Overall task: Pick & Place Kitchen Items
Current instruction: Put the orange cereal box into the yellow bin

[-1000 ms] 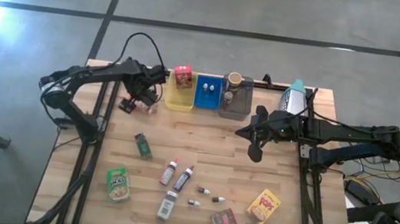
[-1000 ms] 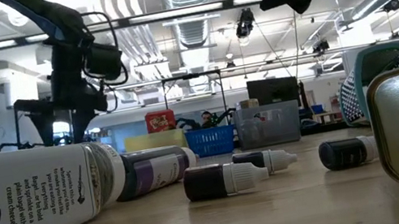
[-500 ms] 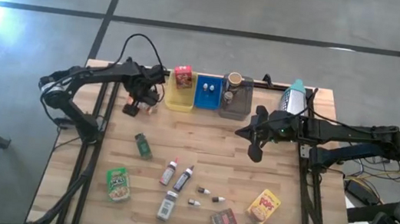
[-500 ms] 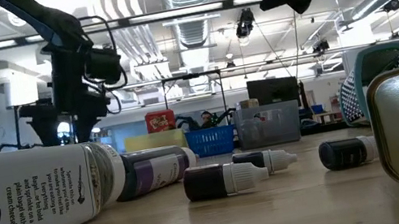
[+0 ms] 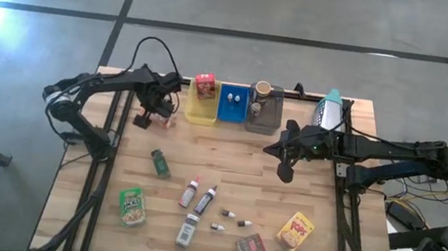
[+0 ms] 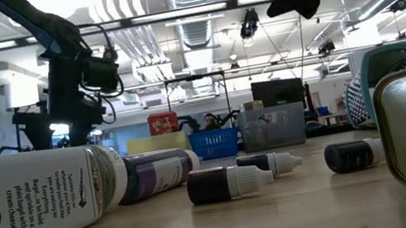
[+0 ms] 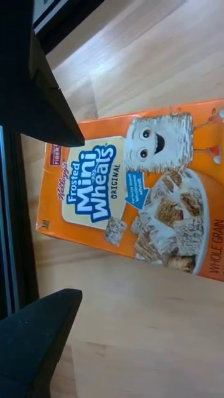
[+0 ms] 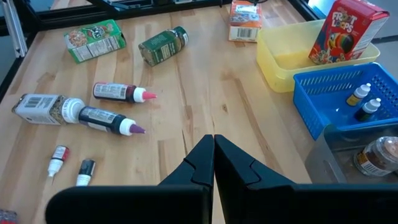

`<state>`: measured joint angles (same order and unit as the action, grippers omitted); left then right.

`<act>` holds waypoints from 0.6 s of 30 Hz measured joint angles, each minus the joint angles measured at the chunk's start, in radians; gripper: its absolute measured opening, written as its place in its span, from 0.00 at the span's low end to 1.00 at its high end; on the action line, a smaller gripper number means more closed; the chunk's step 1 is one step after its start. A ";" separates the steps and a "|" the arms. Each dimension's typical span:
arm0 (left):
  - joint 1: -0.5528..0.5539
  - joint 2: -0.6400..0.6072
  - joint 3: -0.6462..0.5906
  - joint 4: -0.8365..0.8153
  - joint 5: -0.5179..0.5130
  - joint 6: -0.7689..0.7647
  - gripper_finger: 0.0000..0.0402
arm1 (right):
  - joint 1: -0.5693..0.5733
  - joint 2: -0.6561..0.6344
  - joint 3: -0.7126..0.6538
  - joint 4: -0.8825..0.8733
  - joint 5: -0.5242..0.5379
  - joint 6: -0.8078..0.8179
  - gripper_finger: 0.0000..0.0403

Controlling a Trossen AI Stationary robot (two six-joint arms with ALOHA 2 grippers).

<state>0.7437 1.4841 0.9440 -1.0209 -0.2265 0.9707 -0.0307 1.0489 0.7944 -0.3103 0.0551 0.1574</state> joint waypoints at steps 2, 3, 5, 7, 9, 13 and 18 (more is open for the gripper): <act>0.009 0.000 0.000 0.002 0.006 0.008 0.99 | 0.000 0.000 0.000 0.000 0.000 0.000 0.02; 0.014 0.000 0.000 0.005 0.007 0.012 0.99 | 0.000 0.000 0.000 0.000 0.000 -0.001 0.02; 0.028 0.000 0.000 0.011 0.007 0.018 0.99 | 0.000 0.000 0.000 0.000 0.000 -0.003 0.02; 0.044 0.000 0.000 0.016 0.007 0.022 0.99 | 0.000 0.000 0.000 0.000 0.000 -0.003 0.02; 0.060 0.000 0.000 0.025 0.008 0.022 0.99 | 0.000 0.000 -0.001 0.000 0.000 -0.004 0.02; 0.079 0.000 0.000 0.038 0.010 0.022 0.99 | 0.000 0.000 -0.003 0.000 0.000 -0.007 0.02; 0.089 0.003 0.000 0.061 0.039 0.022 0.99 | 0.000 0.000 -0.003 0.000 0.000 -0.008 0.02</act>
<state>0.8329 1.4867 0.9440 -0.9600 -0.1871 0.9928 -0.0309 1.0489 0.7910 -0.3099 0.0548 0.1497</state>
